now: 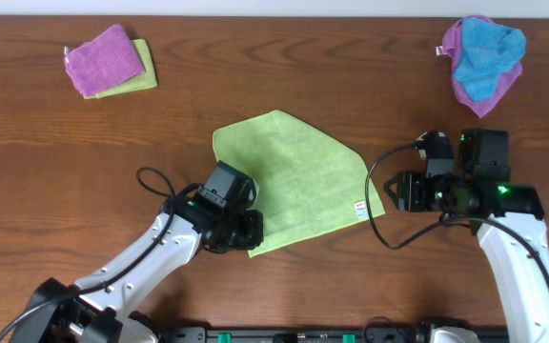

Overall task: Fold the cloth
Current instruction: 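Pull the cloth down-left with the left gripper to square it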

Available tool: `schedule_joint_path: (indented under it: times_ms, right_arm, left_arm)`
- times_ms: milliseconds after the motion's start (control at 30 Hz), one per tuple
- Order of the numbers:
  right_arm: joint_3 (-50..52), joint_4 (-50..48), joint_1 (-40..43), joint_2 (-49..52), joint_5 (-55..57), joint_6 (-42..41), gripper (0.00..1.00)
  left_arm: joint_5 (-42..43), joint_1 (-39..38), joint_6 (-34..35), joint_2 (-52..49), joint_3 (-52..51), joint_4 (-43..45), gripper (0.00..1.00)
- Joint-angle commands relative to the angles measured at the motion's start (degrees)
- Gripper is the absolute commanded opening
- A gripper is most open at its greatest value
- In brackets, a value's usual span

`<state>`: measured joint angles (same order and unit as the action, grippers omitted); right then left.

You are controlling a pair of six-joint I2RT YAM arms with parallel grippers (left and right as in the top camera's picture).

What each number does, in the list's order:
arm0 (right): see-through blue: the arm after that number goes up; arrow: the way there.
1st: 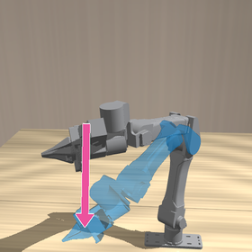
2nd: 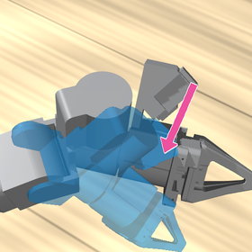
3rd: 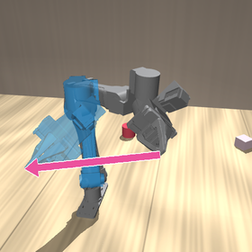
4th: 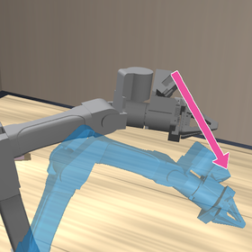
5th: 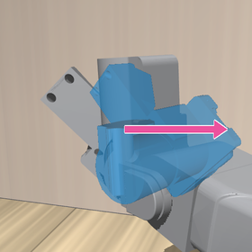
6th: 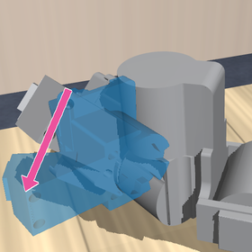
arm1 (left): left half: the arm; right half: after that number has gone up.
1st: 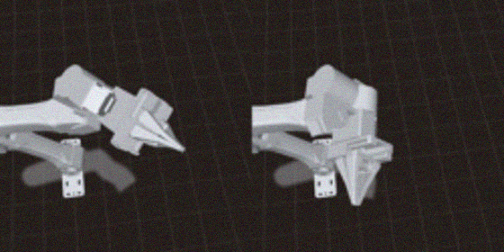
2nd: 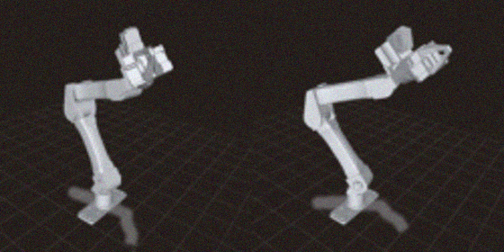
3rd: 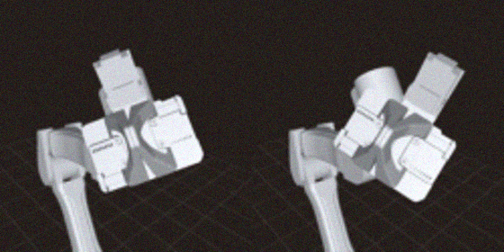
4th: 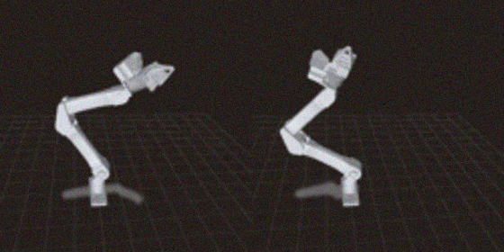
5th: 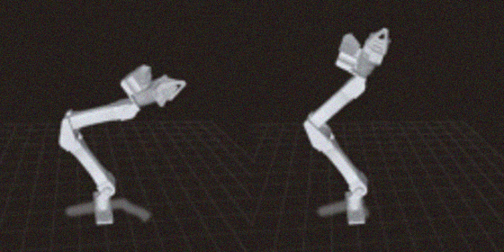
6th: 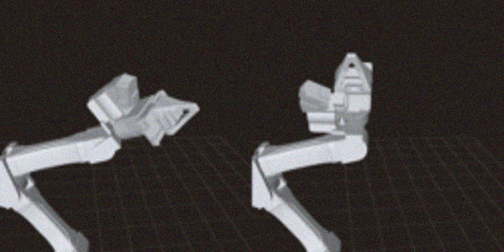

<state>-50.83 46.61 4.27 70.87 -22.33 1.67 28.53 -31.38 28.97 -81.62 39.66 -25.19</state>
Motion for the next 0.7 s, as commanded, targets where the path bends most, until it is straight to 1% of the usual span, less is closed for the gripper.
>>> schedule_joint_path:
  times_ms: [0, 133, 200, 467, 667]
  right_arm:
    - [0.37, -0.28, 0.68, 0.11, -1.14, -0.55, 0.54]
    - [0.37, -0.33, 0.68, 0.11, -2.14, -0.52, 0.51]
    - [0.37, -0.33, 0.68, 0.11, -2.67, -0.52, 0.49]
    - [0.37, -0.24, 0.68, 0.11, -3.65, -0.31, 0.46]
    - [0.37, -0.33, 0.68, 0.11, -3.63, -0.31, 0.46]
  left_arm:
    - [-3.08, -1.14, 0.79, -0.2, -0.2, -0.02, 0.06]
    - [-8.61, -6.69, 1.14, -3.19, -0.2, 0.35, 0.06]
    - [-10.97, -8.26, 2.34, -4.96, -0.2, 0.5, 0.06]
    - [-17.75, -8.41, 2.97, -6.4, -0.2, 0.68, 0.06]
    - [-18.91, -8.41, 2.75, -6.43, -0.2, 1.7, 0.06]
